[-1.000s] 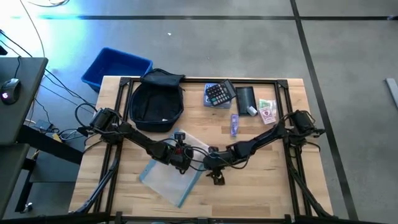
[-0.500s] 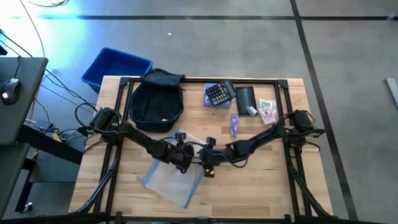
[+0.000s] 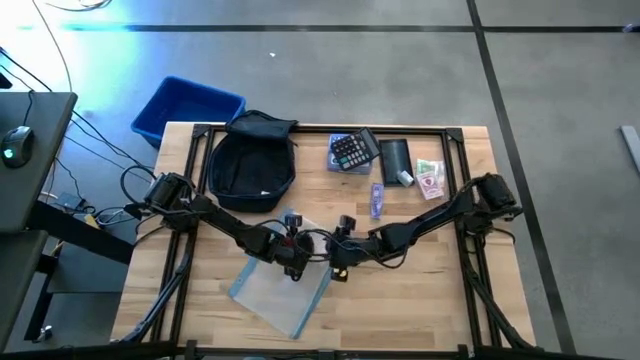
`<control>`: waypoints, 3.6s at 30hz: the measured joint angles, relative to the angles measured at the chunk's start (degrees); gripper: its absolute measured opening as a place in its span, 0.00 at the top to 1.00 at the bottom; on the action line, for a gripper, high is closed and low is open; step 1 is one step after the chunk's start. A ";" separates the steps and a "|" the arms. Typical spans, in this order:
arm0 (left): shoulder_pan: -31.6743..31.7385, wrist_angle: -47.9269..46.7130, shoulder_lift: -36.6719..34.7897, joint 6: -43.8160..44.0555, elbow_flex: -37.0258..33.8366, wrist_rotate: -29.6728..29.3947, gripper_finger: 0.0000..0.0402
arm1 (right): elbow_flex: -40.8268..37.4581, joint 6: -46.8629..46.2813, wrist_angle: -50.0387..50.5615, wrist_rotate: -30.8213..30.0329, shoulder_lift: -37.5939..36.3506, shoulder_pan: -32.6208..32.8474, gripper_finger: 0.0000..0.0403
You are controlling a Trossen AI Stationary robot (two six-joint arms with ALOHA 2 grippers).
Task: Unpack backpack
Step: Remove the pink charger adapter from the blue zipper bag
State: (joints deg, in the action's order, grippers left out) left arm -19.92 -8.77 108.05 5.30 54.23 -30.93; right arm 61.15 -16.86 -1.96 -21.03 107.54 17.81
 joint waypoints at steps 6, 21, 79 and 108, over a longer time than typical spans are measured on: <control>0.13 0.46 0.00 0.04 -0.45 0.22 1.00 | -0.01 -5.70 -3.71 8.64 3.13 -5.88 0.49; 0.37 1.48 0.02 0.61 -1.83 -0.85 1.00 | 0.15 -5.99 0.67 26.40 4.53 -6.41 0.53; -5.26 -4.77 -5.05 9.73 -2.27 9.44 1.00 | -0.09 -3.76 -5.80 6.25 7.35 3.79 0.51; -3.19 3.08 -4.68 6.56 -3.86 9.42 1.00 | -0.05 -1.27 -14.41 11.25 11.16 0.80 0.54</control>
State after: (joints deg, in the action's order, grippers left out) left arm -23.11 -5.69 103.37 11.86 50.37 -21.52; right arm 61.10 -18.13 -16.37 -9.78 118.70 18.61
